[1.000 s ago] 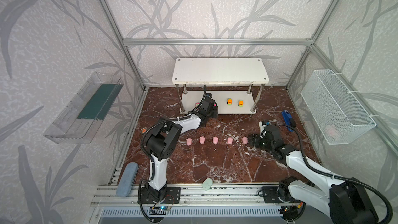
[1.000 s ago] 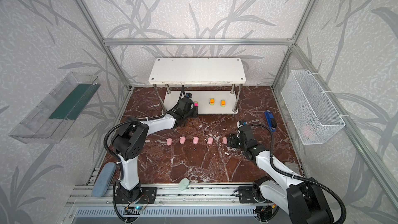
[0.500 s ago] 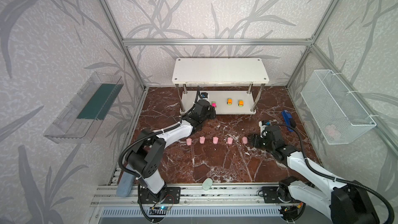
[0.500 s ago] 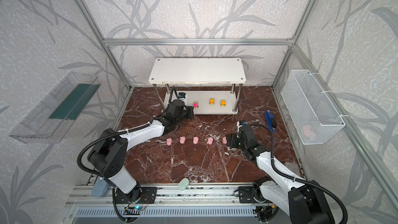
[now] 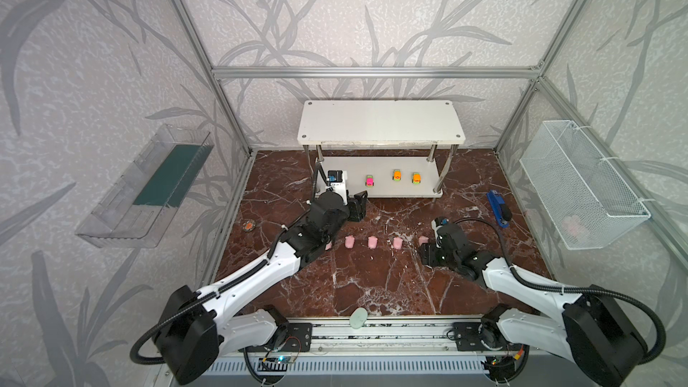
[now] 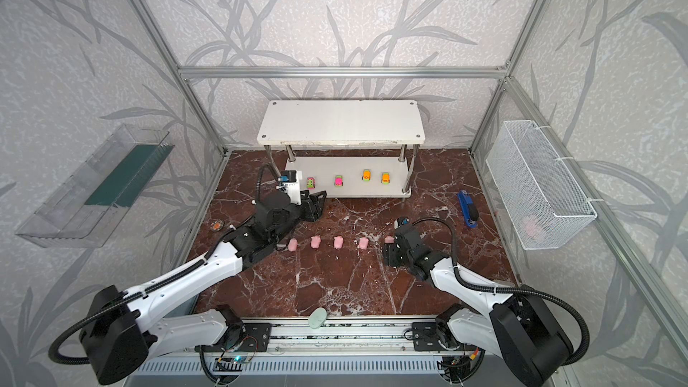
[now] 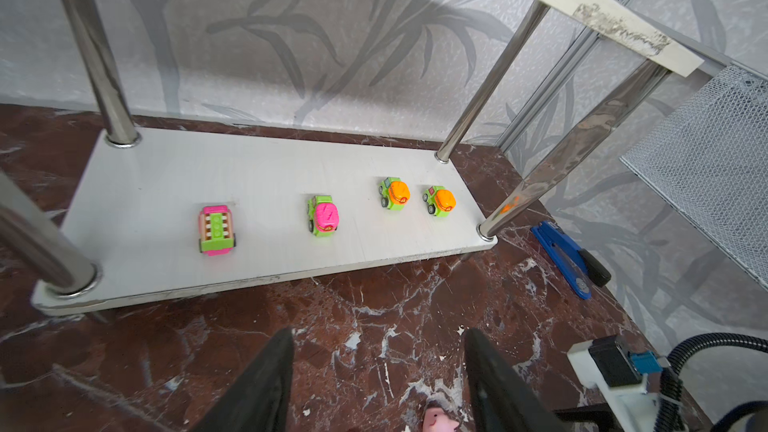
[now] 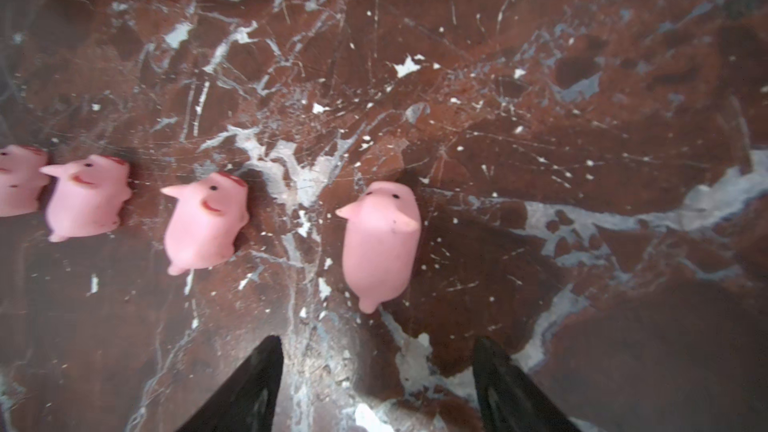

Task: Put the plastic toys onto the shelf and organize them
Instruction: 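Withdraw the left gripper toward the pigs while the right gripper lowers onto a pig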

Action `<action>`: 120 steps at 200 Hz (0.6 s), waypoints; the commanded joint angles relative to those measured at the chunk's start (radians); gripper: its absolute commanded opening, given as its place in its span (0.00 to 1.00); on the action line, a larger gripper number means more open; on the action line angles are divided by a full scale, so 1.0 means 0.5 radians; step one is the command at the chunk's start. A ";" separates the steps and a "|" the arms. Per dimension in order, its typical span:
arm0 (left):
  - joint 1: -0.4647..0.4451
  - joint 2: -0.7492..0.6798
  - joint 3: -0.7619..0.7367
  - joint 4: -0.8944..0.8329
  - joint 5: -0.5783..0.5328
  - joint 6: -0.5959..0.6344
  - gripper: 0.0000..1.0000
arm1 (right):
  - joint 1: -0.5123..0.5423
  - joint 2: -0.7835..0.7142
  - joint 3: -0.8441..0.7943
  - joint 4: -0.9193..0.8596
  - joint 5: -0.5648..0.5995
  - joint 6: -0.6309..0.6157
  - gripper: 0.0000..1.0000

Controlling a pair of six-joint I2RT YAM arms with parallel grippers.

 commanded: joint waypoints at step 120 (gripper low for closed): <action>-0.008 -0.479 -0.289 -0.319 -0.312 0.039 0.64 | 0.038 0.517 0.319 0.016 0.185 0.015 0.57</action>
